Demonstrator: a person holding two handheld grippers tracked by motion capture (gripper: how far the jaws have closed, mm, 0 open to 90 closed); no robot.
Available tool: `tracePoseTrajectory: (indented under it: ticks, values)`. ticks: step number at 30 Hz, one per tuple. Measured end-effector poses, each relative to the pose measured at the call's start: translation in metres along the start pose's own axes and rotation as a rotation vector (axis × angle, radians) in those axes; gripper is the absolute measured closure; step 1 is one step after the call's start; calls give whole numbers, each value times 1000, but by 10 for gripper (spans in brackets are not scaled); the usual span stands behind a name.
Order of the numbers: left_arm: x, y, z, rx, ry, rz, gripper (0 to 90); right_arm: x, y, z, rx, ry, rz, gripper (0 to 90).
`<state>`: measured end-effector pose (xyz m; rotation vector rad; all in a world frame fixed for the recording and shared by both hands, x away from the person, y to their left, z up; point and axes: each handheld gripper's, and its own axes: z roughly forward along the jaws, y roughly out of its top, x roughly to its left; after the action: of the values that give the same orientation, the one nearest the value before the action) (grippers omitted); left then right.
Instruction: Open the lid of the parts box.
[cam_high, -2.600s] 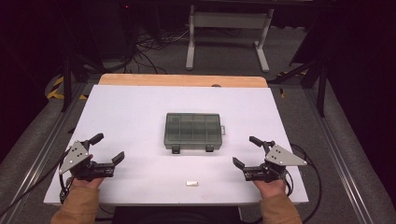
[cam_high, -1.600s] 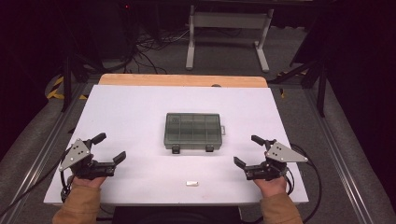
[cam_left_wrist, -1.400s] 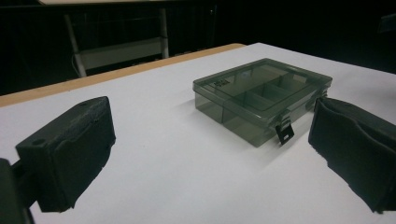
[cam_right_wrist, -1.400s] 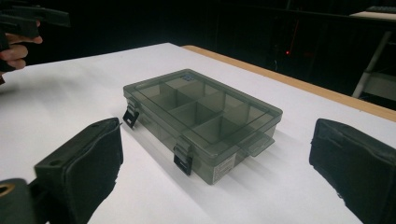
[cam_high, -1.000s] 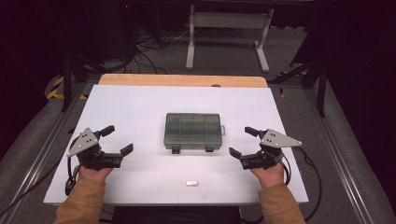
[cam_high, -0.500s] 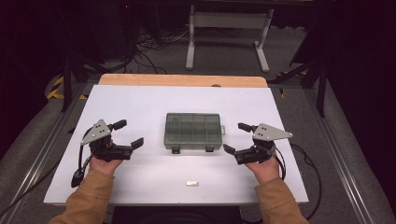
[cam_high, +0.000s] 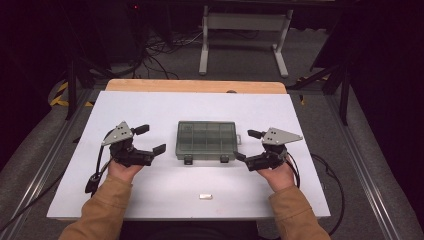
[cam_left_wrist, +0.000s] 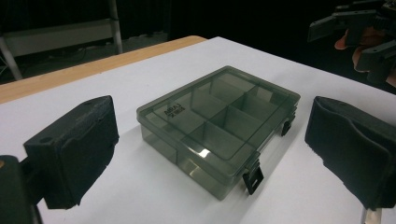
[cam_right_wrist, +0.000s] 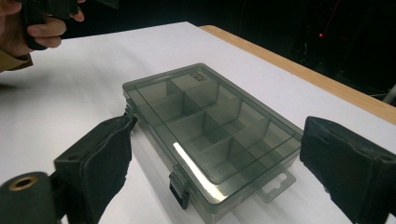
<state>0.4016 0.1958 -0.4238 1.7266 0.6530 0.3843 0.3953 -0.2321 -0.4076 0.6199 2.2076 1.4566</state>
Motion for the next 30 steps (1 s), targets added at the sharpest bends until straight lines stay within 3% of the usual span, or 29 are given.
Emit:
tracePoseTrajectory:
  ticks: [5,14,22,30]
  values:
    - [1,-3,10,21,10,14,36,-2,-2,8,14,11,25,118]
    - [1,-11,26,61,-37,11,64,-5,-10,15,40,24,43,170]
    - [6,-16,36,132,-84,-14,112,-7,-19,17,102,36,61,250]
    - [4,-21,42,213,-84,14,153,-9,-25,20,151,35,79,273]
